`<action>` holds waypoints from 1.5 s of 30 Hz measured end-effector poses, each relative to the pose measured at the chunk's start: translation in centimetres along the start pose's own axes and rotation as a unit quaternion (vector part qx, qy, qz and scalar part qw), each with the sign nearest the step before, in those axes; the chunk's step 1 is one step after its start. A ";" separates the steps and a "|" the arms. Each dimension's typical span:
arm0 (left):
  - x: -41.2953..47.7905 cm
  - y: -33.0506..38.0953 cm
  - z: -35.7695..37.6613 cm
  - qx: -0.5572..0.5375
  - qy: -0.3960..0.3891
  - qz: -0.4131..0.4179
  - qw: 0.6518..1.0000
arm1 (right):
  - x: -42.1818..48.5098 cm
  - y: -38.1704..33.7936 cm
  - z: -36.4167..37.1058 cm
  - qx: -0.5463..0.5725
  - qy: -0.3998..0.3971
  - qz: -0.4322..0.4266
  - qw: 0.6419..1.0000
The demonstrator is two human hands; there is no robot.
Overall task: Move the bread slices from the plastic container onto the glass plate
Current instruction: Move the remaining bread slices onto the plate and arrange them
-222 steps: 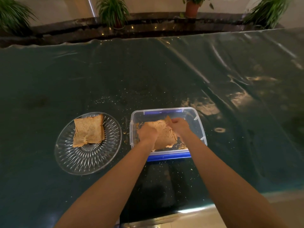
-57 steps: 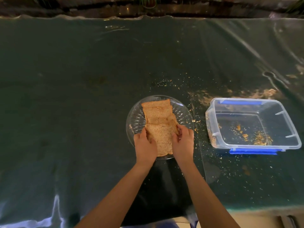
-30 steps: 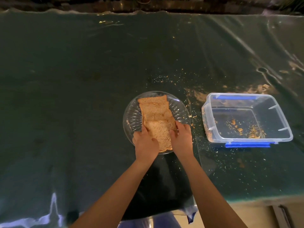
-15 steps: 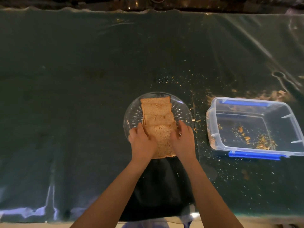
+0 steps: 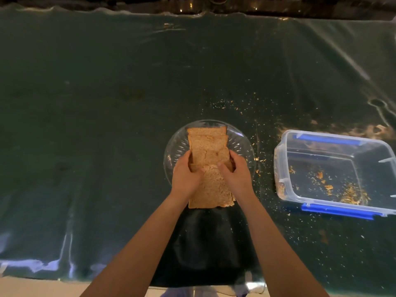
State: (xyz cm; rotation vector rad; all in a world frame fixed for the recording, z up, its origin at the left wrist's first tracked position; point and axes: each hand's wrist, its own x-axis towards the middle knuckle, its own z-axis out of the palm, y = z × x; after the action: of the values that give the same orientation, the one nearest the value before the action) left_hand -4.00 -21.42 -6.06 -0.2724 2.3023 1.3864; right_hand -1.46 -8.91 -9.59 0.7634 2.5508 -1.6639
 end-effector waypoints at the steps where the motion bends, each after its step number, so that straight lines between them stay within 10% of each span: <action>1: 0.0 -0.2 0.1 -0.002 0.007 0.005 1.000 | -0.1 0.0 0.1 -0.003 0.006 -0.010 1.000; 45: -0.9 -2.3 1.2 0.065 0.058 0.011 0.996 | -2.4 0.4 0.4 -0.085 0.047 0.001 0.995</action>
State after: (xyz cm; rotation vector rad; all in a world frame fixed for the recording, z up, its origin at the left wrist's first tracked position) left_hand -2.02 -21.52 -8.01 -0.2951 2.4859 1.2546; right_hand 0.70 -10.07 -9.44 0.8488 2.7095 -1.4174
